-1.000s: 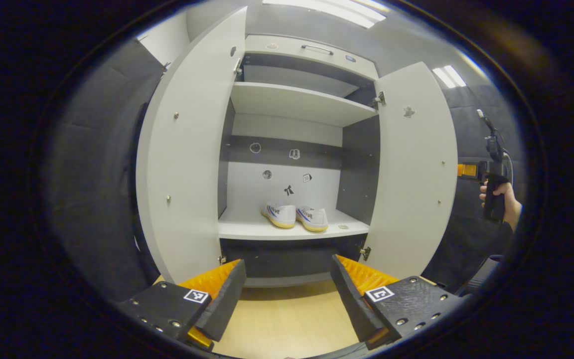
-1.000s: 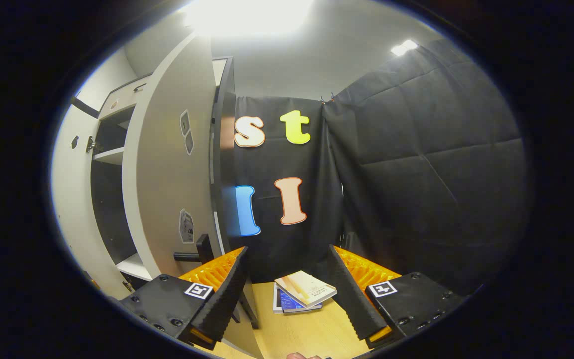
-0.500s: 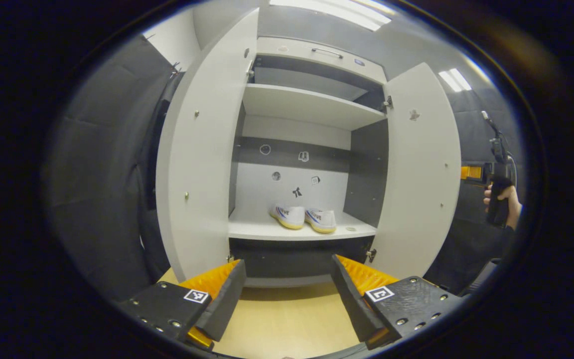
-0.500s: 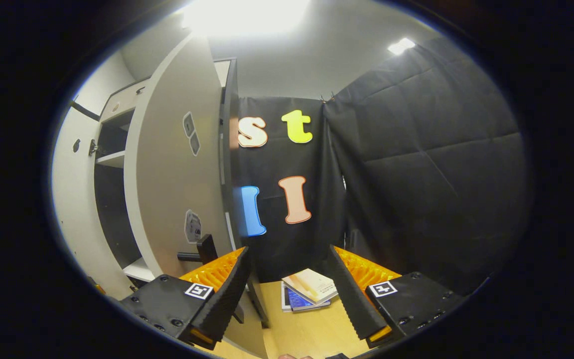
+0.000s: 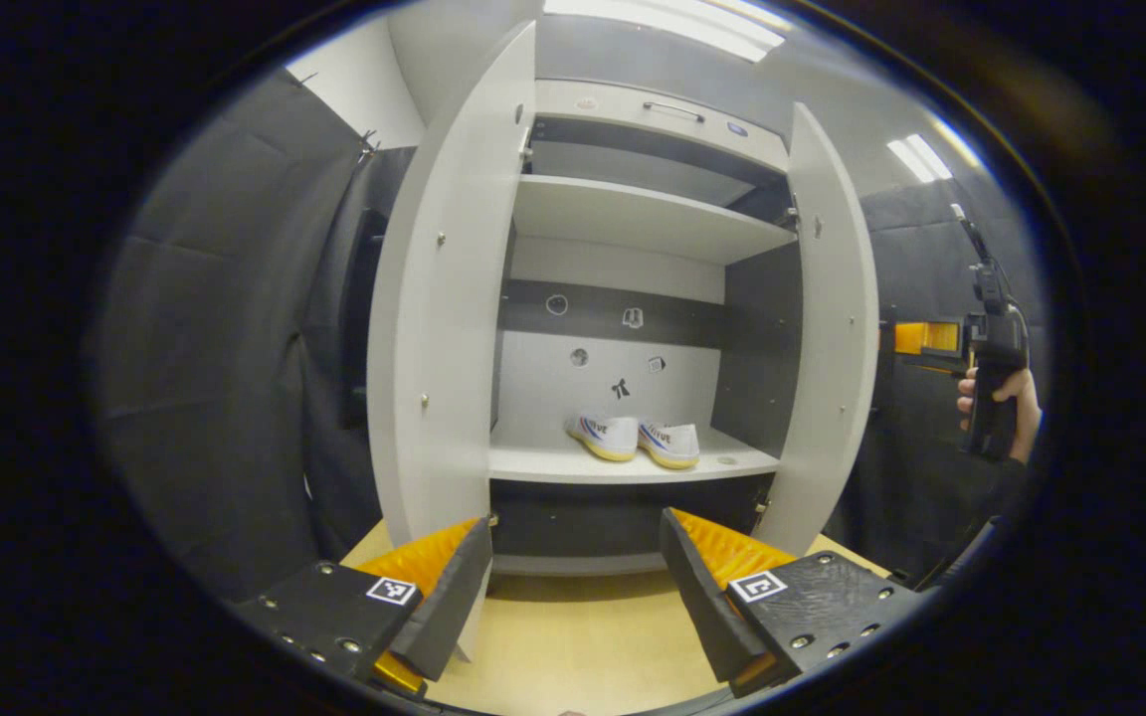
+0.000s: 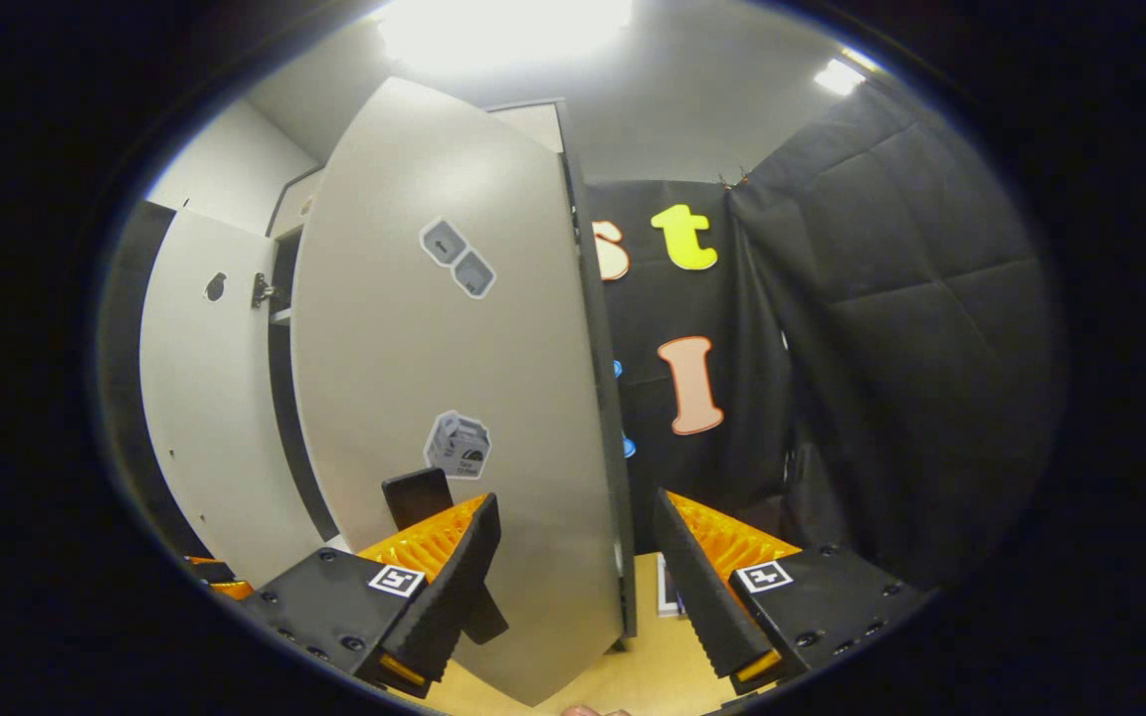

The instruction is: Grab one shoe with the right hand and put it into the shoe cabinet, grab the other shoe with the left hand and put it into the shoe cabinet; then close the right door with the right hand and the left door with the left hand.

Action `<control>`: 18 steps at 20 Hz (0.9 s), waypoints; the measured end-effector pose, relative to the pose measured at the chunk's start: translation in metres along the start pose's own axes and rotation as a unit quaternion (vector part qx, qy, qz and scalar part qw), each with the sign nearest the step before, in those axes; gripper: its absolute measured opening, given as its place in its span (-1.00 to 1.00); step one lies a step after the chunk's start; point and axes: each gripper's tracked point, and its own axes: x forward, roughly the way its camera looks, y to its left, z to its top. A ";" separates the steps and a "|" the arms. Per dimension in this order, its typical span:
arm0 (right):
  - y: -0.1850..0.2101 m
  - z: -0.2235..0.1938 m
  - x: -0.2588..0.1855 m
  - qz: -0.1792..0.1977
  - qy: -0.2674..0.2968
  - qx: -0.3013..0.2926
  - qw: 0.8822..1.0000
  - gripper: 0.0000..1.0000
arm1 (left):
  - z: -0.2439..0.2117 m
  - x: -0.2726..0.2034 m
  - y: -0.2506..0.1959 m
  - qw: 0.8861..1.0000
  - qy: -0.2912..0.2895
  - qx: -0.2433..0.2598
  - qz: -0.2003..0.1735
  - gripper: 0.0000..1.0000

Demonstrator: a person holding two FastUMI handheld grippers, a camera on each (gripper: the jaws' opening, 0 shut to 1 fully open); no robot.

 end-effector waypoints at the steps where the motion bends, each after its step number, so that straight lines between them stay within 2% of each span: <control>1: 0.013 -0.004 0.007 0.015 0.006 0.001 1.000 0.95 | 0.000 -0.003 0.005 1.000 -0.001 0.000 0.010 0.94; 4: 0.038 -0.011 0.022 0.043 0.021 -0.003 0.999 0.96 | 0.003 -0.017 0.023 0.999 -0.004 -0.003 0.040 0.94; 6: 0.037 -0.011 0.026 0.038 0.019 -0.018 0.999 0.96 | 0.007 -0.029 0.042 0.998 -0.008 0.001 0.067 0.96; 10: 0.035 -0.043 0.014 0.030 0.062 -0.029 0.997 0.96 | 0.022 -0.045 0.104 0.991 -0.018 0.021 0.131 0.94; 13: 0.032 -0.052 0.010 0.023 0.072 -0.010 0.997 0.96 | 0.036 -0.059 0.145 0.986 -0.026 0.016 0.162 0.94; 16: 0.030 -0.055 0.003 0.015 0.069 -0.001 0.997 0.96 | 0.067 -0.068 0.187 0.983 -0.040 0.015 0.177 0.96; 18: 0.026 -0.059 -0.003 0.004 0.071 -0.005 0.997 0.96 | 0.085 -0.061 0.208 0.985 -0.045 0.023 0.166 0.96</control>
